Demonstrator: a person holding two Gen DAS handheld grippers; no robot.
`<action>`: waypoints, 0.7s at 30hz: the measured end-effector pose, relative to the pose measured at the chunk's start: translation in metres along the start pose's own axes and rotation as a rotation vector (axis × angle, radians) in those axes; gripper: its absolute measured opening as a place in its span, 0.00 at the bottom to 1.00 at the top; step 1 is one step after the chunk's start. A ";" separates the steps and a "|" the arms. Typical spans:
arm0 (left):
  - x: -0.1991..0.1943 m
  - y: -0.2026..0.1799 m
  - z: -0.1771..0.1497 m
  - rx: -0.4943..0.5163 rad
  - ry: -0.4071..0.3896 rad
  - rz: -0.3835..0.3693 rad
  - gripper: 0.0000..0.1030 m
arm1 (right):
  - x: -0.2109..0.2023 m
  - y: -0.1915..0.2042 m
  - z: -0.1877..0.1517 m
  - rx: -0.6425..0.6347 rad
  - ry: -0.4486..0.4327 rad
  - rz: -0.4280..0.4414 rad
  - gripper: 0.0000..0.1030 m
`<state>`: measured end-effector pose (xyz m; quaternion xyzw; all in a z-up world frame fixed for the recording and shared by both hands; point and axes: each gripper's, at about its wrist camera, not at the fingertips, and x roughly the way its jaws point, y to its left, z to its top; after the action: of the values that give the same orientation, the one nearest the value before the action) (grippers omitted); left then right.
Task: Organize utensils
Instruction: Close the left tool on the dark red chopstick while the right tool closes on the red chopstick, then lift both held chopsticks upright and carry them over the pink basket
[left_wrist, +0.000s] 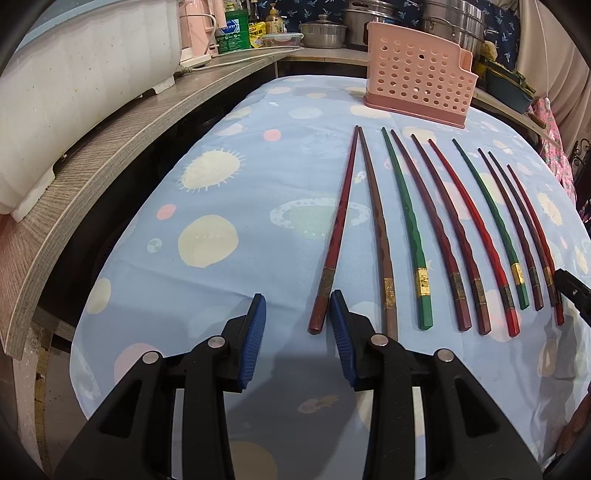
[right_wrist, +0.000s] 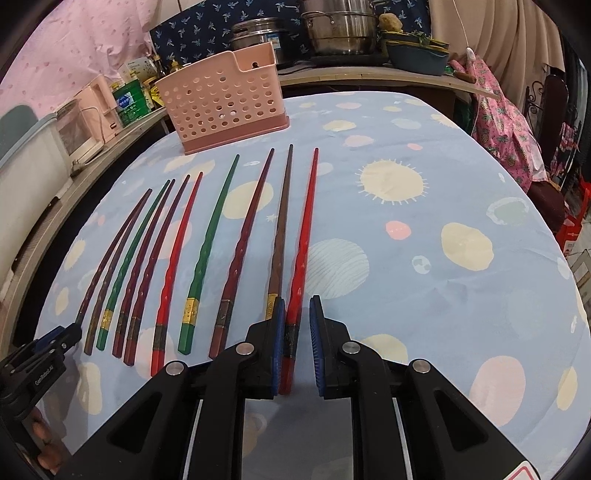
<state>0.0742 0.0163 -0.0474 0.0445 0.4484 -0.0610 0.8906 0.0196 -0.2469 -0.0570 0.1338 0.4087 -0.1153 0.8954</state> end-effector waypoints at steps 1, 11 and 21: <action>0.000 0.000 0.000 -0.001 0.000 0.001 0.34 | 0.001 0.001 -0.001 -0.003 0.003 0.001 0.14; -0.001 0.002 0.000 -0.008 0.000 -0.016 0.33 | -0.005 0.000 -0.008 -0.042 0.003 -0.019 0.08; -0.003 0.012 0.001 -0.035 0.025 -0.071 0.11 | -0.028 -0.014 -0.012 -0.037 0.003 -0.011 0.06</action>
<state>0.0748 0.0283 -0.0438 0.0140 0.4618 -0.0842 0.8829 -0.0107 -0.2532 -0.0447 0.1152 0.4127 -0.1127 0.8965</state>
